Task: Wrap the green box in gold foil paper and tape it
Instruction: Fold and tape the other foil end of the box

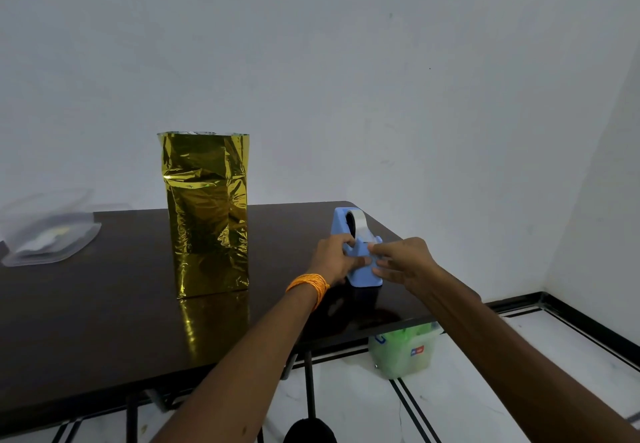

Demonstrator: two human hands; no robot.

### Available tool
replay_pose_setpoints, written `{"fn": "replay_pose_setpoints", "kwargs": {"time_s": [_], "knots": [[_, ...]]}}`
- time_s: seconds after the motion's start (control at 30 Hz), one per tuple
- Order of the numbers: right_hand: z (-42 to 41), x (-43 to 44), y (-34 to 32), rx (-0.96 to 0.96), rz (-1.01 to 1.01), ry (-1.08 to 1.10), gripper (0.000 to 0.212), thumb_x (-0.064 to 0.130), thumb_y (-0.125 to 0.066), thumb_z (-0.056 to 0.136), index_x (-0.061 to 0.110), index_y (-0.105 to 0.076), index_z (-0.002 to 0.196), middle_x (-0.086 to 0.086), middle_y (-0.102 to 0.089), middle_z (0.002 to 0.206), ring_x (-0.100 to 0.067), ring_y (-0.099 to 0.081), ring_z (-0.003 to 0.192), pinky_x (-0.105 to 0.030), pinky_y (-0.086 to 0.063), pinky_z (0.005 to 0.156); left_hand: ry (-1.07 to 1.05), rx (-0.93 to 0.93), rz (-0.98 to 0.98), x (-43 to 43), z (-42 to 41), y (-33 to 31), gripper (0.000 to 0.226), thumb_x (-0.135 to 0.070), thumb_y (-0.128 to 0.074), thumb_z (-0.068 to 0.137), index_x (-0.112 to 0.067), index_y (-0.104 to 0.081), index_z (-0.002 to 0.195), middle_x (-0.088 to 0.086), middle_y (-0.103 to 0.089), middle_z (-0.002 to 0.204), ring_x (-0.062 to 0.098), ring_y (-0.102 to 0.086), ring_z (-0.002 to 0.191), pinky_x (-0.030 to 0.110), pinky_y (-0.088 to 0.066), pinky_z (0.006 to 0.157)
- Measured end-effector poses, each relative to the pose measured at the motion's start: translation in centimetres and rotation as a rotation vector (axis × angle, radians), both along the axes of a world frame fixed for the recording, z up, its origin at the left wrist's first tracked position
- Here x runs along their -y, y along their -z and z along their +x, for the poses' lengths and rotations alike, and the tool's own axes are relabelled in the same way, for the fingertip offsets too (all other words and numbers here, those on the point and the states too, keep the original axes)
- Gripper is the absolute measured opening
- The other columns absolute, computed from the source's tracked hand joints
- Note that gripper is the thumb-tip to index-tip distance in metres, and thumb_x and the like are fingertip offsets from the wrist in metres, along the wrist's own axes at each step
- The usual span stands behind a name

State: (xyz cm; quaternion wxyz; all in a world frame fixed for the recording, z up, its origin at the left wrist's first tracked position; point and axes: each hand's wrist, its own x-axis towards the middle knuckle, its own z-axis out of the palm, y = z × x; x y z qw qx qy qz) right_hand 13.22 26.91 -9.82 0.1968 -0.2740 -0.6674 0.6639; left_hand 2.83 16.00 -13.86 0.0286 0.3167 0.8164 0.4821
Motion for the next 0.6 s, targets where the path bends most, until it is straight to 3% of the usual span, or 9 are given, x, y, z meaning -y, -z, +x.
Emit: {"fn": "replay_pose_setpoints", "kwargs": {"time_s": [0.1, 0.3, 0.5, 0.6], "knots": [[0.1, -0.3, 0.6, -0.002, 0.092, -0.009, 0.024, 0.009, -0.08, 0.082, -0.009, -0.066, 0.09, -0.02, -0.067, 0.091, -0.027, -0.07, 0.083, -0.029, -0.059, 0.055, -0.009, -0.004, -0.004, 0.0, -0.1, 0.2, 0.035, -0.034, -0.082, 0.077, -0.02, -0.059, 0.1, 0.009, -0.062, 0.101, 0.03, -0.065, 0.092, 0.046, -0.06, 0.075], [0.3, -1.1, 0.5, 0.072, 0.476, 0.021, 0.023, 0.014, -0.08, 0.082, -0.002, -0.068, 0.071, -0.013, -0.066, 0.067, -0.019, -0.064, 0.055, -0.03, -0.058, 0.054, -0.018, -0.014, -0.051, -0.1, -0.3, 0.1, 0.045, -0.038, -0.081, 0.077, -0.018, -0.062, 0.112, 0.011, -0.063, 0.107, 0.029, -0.065, 0.095, 0.046, -0.06, 0.077], [2.1, -2.3, 1.1, 0.066, 0.473, -0.088, 0.022, 0.016, -0.079, 0.082, -0.002, -0.07, 0.075, -0.01, -0.061, 0.061, -0.02, -0.053, 0.053, -0.028, -0.042, 0.05, -0.015, -0.016, -0.058, 0.2, 0.3, -0.2, 0.05, -0.038, -0.08, 0.078, -0.017, -0.061, 0.12, 0.012, -0.063, 0.116, 0.029, -0.064, 0.101, 0.043, -0.058, 0.081], [2.4, -1.8, -0.1, -0.016, 0.485, -0.119, 0.019, 0.019, -0.079, 0.082, 0.005, -0.073, 0.071, -0.006, -0.061, 0.06, -0.017, -0.053, 0.056, -0.027, -0.041, 0.051, 0.023, -0.078, -0.189, 1.1, 1.0, -1.3, 0.059, -0.03, -0.082, 0.077, -0.015, -0.057, 0.128, 0.012, -0.063, 0.122, 0.032, -0.062, 0.109, 0.038, -0.052, 0.086]]}}
